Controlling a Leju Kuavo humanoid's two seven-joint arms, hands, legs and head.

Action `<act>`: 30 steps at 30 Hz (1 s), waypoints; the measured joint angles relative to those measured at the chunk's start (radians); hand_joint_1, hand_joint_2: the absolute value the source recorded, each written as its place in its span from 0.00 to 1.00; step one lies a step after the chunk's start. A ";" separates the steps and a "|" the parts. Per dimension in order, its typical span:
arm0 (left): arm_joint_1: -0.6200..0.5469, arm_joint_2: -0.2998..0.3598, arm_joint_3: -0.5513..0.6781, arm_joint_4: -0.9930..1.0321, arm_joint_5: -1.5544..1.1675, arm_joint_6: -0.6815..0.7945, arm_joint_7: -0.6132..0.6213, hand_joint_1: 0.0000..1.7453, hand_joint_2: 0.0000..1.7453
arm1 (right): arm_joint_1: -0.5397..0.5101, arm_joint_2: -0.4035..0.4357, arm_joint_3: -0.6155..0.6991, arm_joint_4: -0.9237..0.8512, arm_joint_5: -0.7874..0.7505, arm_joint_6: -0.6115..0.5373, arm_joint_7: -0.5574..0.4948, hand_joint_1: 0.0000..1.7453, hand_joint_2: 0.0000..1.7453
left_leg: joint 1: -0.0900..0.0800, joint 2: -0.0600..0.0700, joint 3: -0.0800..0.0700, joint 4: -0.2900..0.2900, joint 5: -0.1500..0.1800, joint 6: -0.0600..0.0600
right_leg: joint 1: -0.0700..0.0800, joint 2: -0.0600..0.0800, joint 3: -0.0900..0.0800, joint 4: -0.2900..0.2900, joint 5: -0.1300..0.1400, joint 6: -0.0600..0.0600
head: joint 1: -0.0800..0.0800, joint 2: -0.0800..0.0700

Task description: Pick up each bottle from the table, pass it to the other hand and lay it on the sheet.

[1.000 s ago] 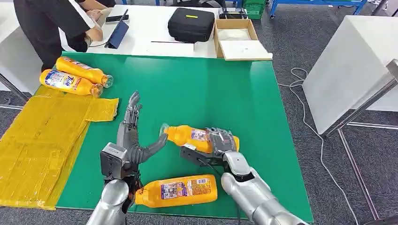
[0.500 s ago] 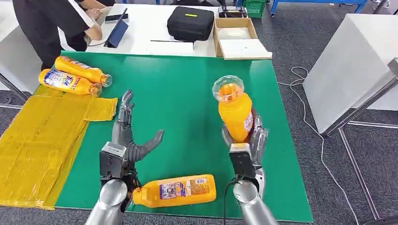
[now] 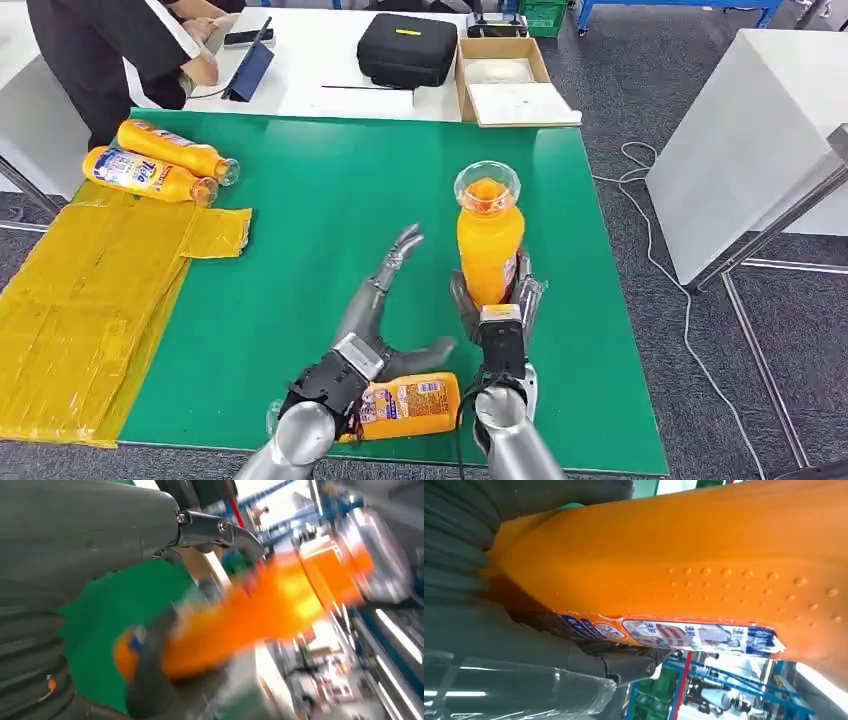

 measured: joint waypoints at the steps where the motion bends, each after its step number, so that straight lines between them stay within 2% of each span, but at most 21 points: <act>1: -0.002 0.000 -0.007 0.002 0.005 -0.010 0.002 0.00 1.00 | -0.004 0.003 0.001 0.009 0.001 -0.003 0.000 1.00 1.00 | 0.000 0.000 0.000 0.000 0.000 0.000 | 0.000 0.000 0.000 0.000 0.000 0.000 | 0.000 0.000; 15: -0.033 -0.001 -0.037 0.024 0.011 -0.036 0.032 0.00 1.00 | -0.093 0.028 0.029 0.156 0.090 -0.053 0.013 1.00 1.00 | 0.001 0.000 0.000 0.000 0.001 -0.001 | 0.000 0.000 0.000 0.001 0.000 0.000 | 0.000 0.000; 30: -0.036 -0.001 -0.010 0.032 0.012 -0.005 0.035 0.00 1.00 | -0.097 0.038 0.045 0.170 0.113 -0.058 0.008 1.00 1.00 | 0.000 0.000 0.000 0.000 0.001 -0.001 | 0.000 0.000 -0.001 0.000 0.000 0.000 | 0.000 0.000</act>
